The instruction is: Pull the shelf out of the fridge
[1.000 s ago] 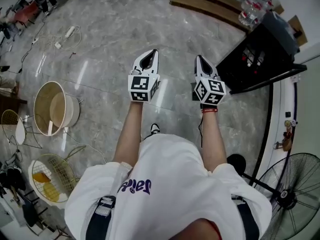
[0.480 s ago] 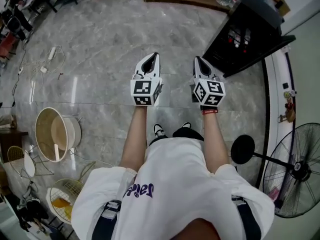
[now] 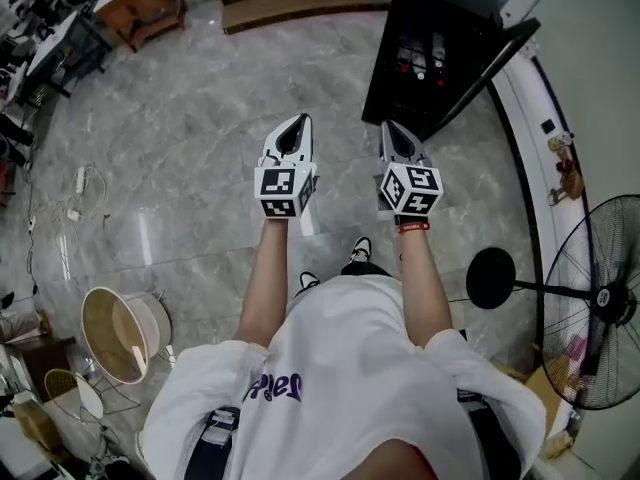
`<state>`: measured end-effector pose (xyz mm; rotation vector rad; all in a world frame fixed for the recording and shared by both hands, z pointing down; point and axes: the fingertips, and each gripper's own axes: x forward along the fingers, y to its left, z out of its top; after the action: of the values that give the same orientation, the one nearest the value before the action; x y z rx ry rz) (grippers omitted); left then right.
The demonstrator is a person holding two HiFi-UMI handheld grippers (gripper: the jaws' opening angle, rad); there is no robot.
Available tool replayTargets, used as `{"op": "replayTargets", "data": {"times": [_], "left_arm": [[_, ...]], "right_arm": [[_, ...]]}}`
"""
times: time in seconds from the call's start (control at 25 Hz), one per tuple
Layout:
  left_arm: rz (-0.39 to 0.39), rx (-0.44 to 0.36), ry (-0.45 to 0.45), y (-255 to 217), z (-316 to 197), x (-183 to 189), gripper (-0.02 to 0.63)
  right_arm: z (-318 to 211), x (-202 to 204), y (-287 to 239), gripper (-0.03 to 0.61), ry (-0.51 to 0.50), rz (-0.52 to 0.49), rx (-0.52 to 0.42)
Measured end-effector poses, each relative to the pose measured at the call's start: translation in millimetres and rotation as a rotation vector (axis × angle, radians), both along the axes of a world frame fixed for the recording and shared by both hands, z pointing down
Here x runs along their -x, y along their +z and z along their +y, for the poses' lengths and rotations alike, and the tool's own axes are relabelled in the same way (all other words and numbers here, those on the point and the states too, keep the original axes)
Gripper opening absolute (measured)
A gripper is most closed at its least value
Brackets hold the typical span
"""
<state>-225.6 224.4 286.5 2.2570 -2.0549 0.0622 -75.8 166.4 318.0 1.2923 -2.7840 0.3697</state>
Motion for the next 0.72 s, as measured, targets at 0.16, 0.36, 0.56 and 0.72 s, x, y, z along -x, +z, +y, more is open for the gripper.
{"op": "replayTargets", "data": {"times": [0.16,0.36,0.56,0.72], "left_arm": [[-0.024,0.005,0.086,-2.5,-62.4,-51.1,0.017],[-0.035,0.009,0.148,-0.3,-125.9,-104.7,0.017],[-0.04,0.02,0.19,12.3,-172.7,-157.6,0.017],[-0.026,0.045,0.207,26.9,-193.6,-183.1,0.017]], "right_arm": [[-50.1,-47.3,0.2,0.015,0.074,-0.027,0.004],[-101.3,-95.4,4.0,0.015,0.122,-0.037,0.011],[-138.9,-142.3,16.4,0.015,0.155,-0.048,0.03],[-152.5,-162.6,30.3,0.015,0.165,-0.039,0.051]]}}
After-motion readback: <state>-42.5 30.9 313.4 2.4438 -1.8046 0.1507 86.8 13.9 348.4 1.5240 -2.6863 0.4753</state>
